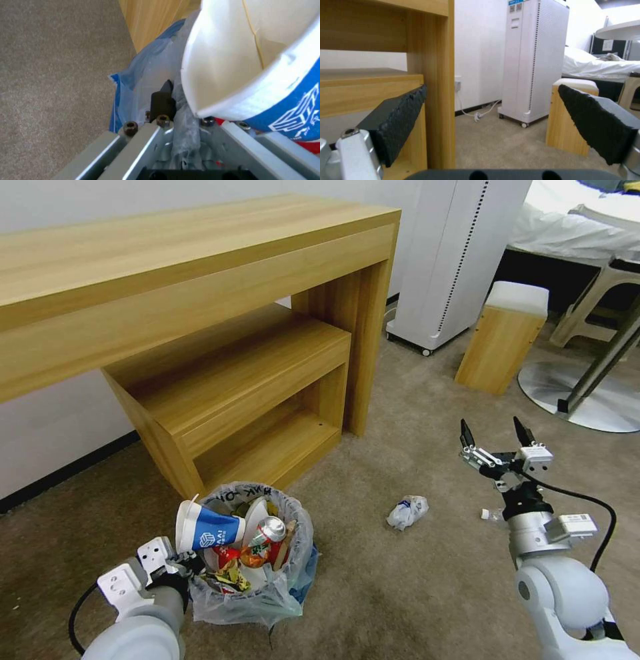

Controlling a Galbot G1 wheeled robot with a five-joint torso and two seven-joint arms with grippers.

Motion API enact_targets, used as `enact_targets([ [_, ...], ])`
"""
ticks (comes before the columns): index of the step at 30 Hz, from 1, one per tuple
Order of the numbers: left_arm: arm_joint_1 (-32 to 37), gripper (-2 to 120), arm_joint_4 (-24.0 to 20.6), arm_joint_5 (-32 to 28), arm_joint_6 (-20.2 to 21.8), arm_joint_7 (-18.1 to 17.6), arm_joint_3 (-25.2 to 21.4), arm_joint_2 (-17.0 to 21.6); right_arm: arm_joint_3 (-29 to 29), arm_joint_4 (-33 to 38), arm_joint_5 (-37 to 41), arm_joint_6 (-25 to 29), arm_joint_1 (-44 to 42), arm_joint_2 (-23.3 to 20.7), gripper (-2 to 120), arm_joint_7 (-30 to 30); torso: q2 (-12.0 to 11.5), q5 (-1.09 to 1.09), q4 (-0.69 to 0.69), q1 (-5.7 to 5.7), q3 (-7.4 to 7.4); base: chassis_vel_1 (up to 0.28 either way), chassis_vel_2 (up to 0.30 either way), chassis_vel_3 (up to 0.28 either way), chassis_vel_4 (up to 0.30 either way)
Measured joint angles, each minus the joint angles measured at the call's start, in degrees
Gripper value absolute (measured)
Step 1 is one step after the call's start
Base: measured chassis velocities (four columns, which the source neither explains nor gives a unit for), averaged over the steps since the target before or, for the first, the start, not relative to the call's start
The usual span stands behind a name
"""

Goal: Pick up the trash bin and place the garbage on the floor into it.

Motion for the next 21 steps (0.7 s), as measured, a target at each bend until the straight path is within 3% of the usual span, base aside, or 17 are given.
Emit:
enact_targets([
  [21, 0.9, 1, 0.6, 0.9, -0.3, 0.9, 0.8, -0.1, 0.7, -1.0, 1.0, 3.2, 0.1, 0.1, 100, 1.5, 0.0, -0.01, 0.0, 0.0, 0.01, -0.01, -0.01, -0.01, -0.009],
])
